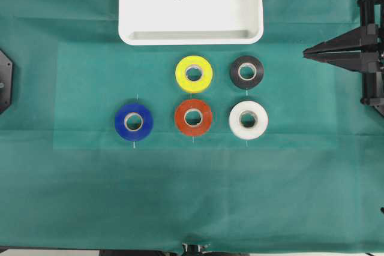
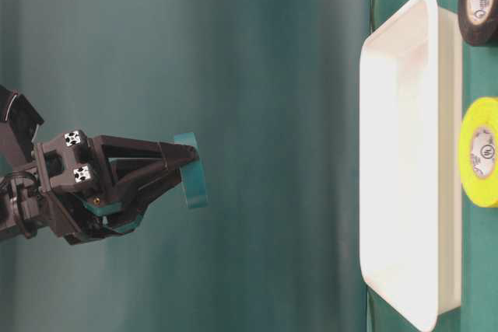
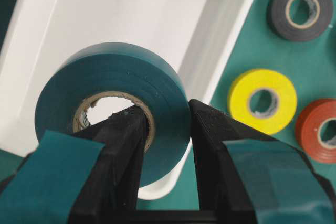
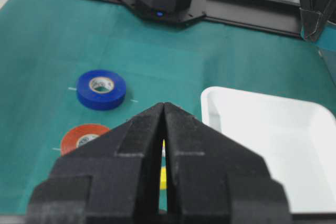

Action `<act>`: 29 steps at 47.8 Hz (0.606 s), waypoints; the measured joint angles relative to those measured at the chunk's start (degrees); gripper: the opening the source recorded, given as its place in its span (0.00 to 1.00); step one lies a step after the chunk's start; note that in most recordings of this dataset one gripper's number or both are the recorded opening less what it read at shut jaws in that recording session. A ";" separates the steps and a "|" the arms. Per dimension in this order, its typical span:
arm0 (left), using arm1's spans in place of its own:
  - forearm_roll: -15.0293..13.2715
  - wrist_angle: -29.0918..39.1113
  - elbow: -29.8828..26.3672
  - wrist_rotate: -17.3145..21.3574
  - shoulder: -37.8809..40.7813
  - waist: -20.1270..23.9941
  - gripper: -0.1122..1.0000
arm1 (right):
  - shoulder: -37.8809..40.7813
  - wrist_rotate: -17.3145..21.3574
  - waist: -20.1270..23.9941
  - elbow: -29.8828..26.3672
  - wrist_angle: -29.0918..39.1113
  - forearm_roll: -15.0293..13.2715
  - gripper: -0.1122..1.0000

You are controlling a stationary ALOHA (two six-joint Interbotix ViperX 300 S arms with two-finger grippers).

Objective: Place the tape from the fixed location into the white case.
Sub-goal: 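Carry the teal roll with the left gripper over the white tray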

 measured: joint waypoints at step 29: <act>0.00 -14.33 13.54 -0.09 2.46 0.00 0.30 | 0.09 0.00 -0.09 0.00 0.00 0.00 0.10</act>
